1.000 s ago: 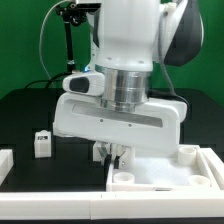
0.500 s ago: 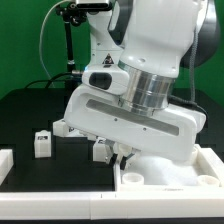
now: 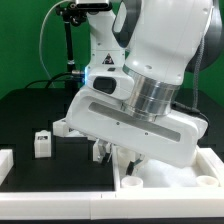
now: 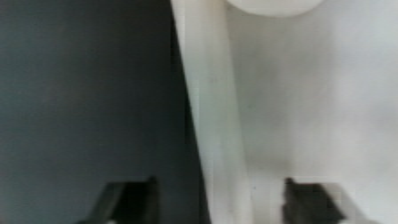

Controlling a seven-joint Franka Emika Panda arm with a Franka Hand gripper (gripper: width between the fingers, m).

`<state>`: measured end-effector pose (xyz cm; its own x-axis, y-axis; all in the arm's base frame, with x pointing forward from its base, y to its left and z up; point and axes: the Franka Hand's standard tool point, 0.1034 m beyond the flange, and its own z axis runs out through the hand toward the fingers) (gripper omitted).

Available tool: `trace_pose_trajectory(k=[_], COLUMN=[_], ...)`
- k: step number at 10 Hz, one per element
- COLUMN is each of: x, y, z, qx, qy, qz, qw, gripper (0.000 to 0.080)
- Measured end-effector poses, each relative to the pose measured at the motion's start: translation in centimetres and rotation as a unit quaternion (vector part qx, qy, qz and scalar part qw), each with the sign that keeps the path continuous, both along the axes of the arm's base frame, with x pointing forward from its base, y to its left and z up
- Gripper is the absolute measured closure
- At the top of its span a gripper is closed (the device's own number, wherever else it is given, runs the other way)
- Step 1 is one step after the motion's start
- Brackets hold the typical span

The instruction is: Assemble one leg

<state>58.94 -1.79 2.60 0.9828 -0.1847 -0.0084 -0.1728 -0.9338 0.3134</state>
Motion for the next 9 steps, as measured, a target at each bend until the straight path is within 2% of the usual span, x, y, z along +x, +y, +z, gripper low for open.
trace_pose_trajectory(k=[1, 2, 3, 4, 5, 7, 8, 9], x=[0.0, 0.0, 0.0, 0.1, 0.1, -1.2, -2.3, -2.6], y=[0.0, 0.0, 0.0, -0.2, -0.5, -2.1, -3.6, -4.4], z=[0.0, 0.0, 0.1, 1.6, 4.5, 7.4, 7.8, 7.3], qx=[0.000, 0.000, 0.005, 0.035, 0.067, 0.099, 0.105, 0.103], qy=[0.000, 0.000, 0.000, -0.006, -0.017, -0.007, 0.009, 0.013], qz=[0.000, 0.000, -0.004, -0.023, -0.040, -0.040, -0.035, -0.043], qw=[1.000, 1.000, 1.000, 0.999, 0.997, 0.994, 0.994, 0.994], gripper=[0.0284, 0.0188, 0.0188, 0.0158, 0.0158, 0.0151, 0.0151, 0.0151])
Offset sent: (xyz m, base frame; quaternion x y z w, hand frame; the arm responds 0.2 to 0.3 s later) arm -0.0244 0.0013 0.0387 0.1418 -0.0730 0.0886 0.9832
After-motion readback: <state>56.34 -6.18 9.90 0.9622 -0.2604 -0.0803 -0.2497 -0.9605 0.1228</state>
